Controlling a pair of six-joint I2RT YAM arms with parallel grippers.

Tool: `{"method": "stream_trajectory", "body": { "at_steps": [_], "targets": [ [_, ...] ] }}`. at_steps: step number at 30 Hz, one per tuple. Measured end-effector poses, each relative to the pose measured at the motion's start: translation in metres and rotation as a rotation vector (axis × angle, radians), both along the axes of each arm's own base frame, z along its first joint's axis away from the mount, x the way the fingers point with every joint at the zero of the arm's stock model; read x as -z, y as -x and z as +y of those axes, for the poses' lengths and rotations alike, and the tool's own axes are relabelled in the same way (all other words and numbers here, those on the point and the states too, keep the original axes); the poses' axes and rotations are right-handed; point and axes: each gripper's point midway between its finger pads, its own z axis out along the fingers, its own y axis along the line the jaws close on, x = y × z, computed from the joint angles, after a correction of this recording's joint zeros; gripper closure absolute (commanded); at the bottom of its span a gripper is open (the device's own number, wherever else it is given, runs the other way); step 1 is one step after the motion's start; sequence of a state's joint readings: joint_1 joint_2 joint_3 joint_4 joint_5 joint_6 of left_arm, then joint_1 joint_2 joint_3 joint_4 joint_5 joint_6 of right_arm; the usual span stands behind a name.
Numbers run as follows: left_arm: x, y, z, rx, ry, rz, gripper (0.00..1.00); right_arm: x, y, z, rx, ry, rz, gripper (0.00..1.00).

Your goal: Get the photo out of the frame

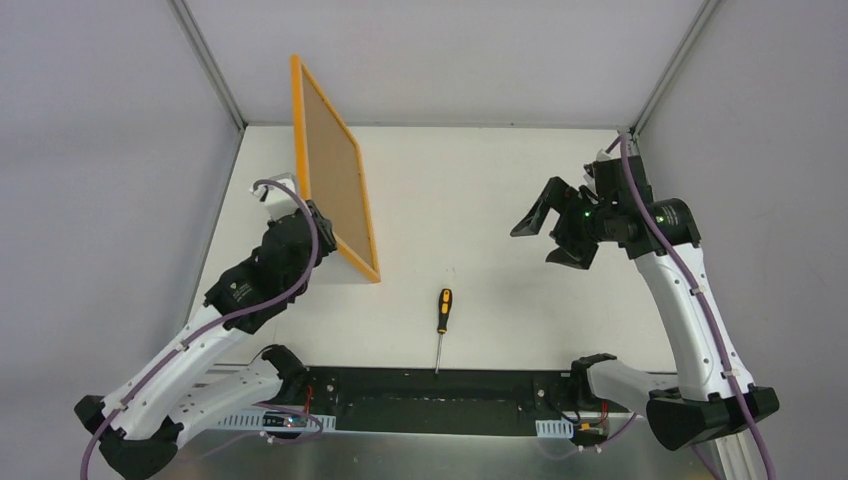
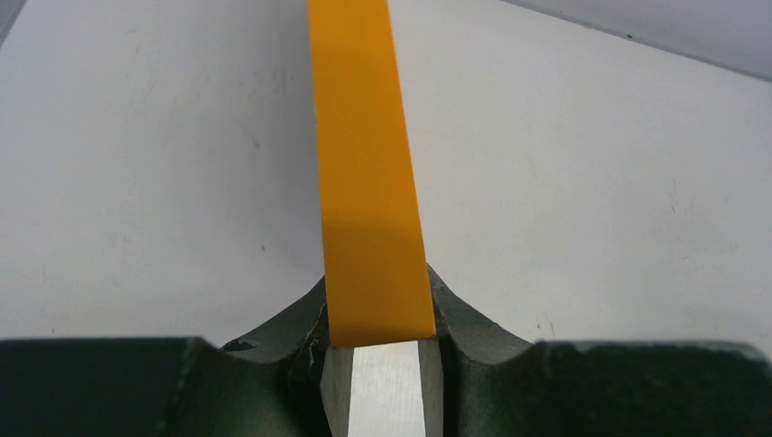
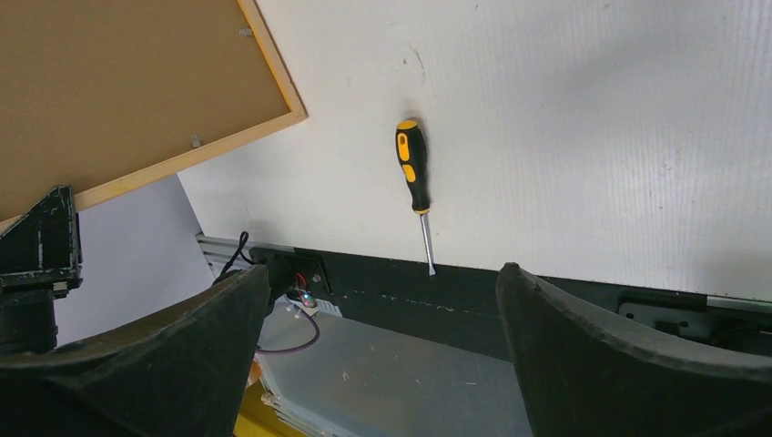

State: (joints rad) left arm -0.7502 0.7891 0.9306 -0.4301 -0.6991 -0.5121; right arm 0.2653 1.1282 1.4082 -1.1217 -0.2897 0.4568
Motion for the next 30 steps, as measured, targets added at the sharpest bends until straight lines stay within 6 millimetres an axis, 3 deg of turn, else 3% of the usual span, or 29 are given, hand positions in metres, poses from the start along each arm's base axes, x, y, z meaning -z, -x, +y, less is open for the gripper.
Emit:
{"method": "stream_trajectory", "body": {
  "at_steps": [14, 23, 30],
  "targets": [
    [0.023, 0.04, 0.073, -0.254, 0.201, 0.06, 1.0, 0.022, 0.017, 0.008, -0.045, -0.003, 0.044, 0.01],
    [0.047, 0.007, 0.114, -0.442, 0.341, 0.104, 1.0, 0.023, 0.025, 0.007, -0.06, -0.001, 0.04, 0.01],
    [0.068, -0.006, 0.126, -0.489, 0.468, 0.12, 1.0, 0.027, 0.028, 0.006, -0.078, 0.012, 0.048, 0.01]
  ]
}}
